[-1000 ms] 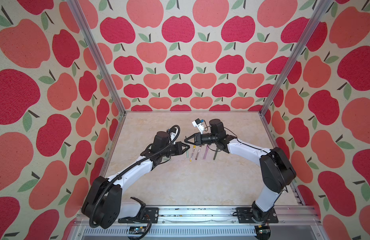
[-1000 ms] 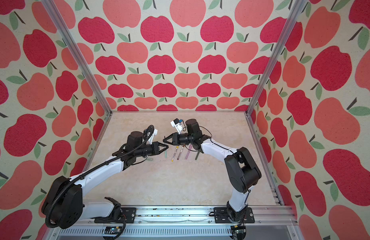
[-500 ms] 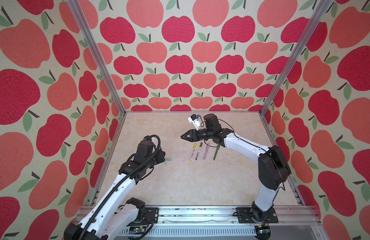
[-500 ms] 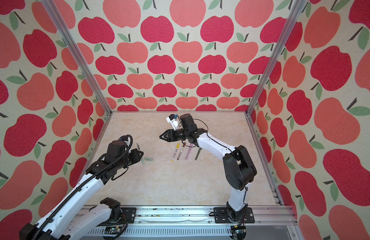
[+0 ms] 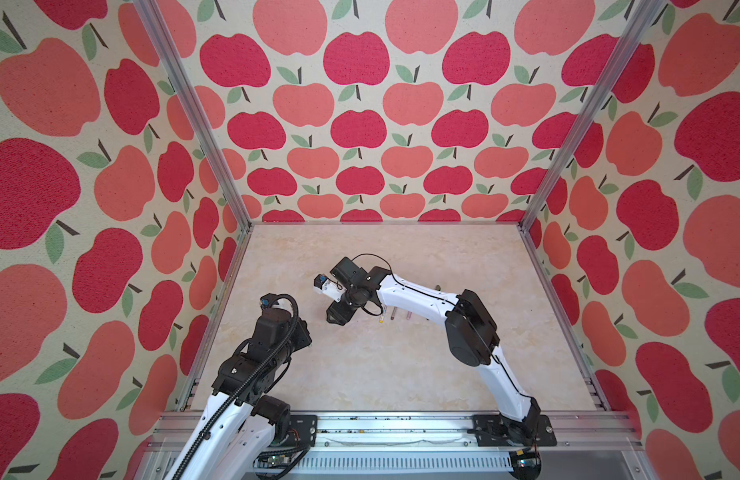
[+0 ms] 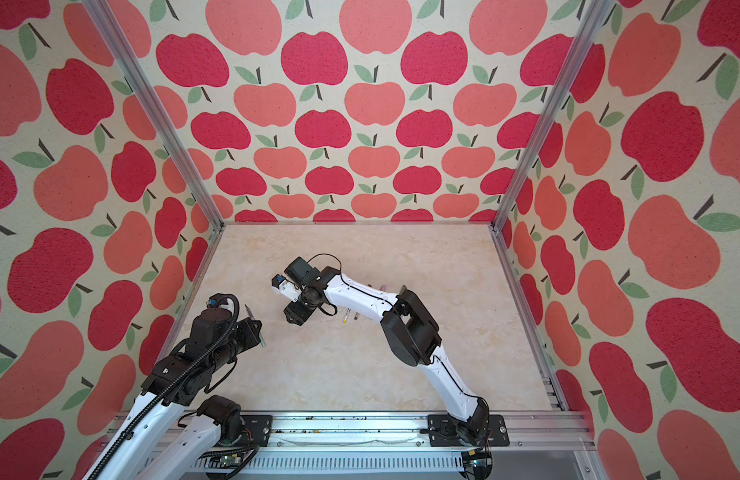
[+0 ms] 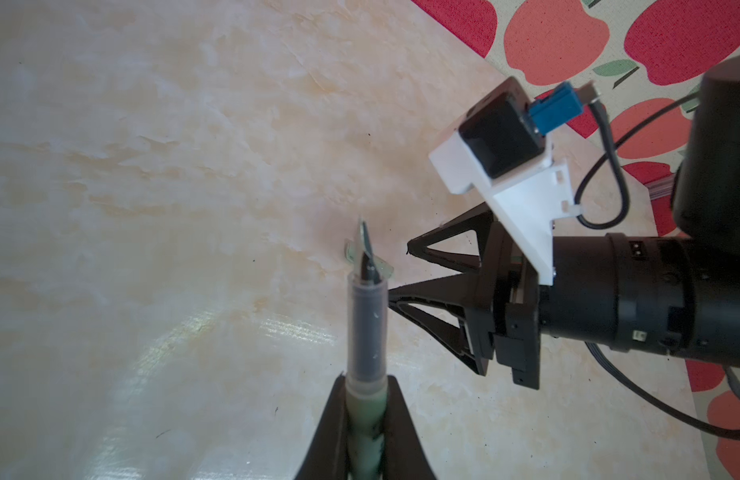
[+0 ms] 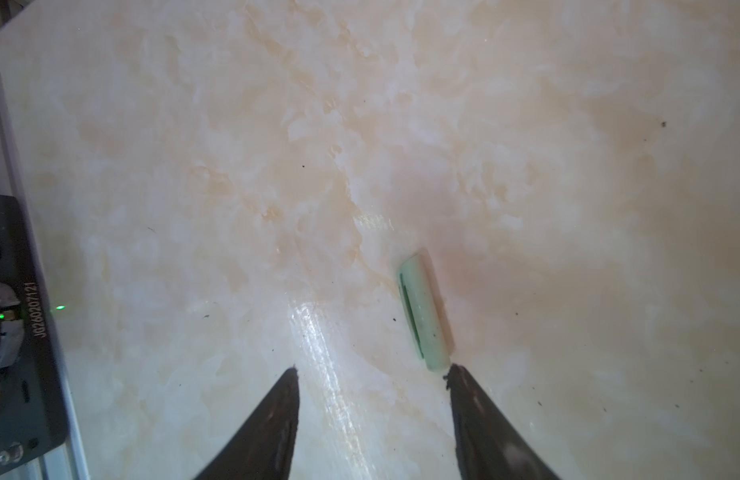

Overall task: Insert the pens into the pen caps
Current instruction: 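Lower the open right gripper over the pale green cap, then close the right gripper on the pale green cap and lift it toward the pen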

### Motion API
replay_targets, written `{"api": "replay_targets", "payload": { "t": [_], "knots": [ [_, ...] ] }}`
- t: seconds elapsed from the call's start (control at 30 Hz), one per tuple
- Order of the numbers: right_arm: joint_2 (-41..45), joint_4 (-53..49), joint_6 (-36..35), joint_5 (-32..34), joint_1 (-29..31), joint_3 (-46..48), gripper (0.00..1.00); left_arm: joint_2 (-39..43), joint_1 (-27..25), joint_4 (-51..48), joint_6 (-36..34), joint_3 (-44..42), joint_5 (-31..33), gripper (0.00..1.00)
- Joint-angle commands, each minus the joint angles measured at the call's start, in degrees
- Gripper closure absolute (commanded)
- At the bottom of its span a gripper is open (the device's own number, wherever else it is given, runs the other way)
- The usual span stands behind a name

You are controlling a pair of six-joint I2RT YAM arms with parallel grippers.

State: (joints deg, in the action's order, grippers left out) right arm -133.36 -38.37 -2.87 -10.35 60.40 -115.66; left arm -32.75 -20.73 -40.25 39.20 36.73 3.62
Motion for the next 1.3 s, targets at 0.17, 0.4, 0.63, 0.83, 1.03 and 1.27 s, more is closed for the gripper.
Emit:
{"api": "replay_targets", "payload": {
  "t": [0.17,0.4,0.63,0.83,1.03,1.27],
  "knots": [
    [-9.8,-8.7,-5.1,8.0,1.0,-12.6,0.38,0.2,0.3,2.0,0.7,-2.3,0.6,1.00],
    [-13.2,-10.2,-5.1,8.4,1.2,-15.2,0.47,0.4,0.3,2.9,1.5,-2.9,0.5,1.00],
    [-10.0,-7.3,-5.8,11.7,2.3,-9.7,0.47,-0.9,0.3,4.2,1.8,-2.8,-0.3,1.00],
    [-9.0,-6.4,-5.0,8.7,2.5,-6.9,0.55,-2.9,0.3,5.0,1.4,-2.0,-0.7,1.00],
    [-9.2,-6.2,-4.5,7.6,2.4,-6.4,0.73,-2.5,0.3,4.3,1.4,-1.6,-0.5,1.00],
    [-5.2,-2.4,-2.2,6.0,1.5,-2.3,0.84,-2.9,0.3,4.4,1.3,-1.3,-0.5,1.00]
  ]
}}
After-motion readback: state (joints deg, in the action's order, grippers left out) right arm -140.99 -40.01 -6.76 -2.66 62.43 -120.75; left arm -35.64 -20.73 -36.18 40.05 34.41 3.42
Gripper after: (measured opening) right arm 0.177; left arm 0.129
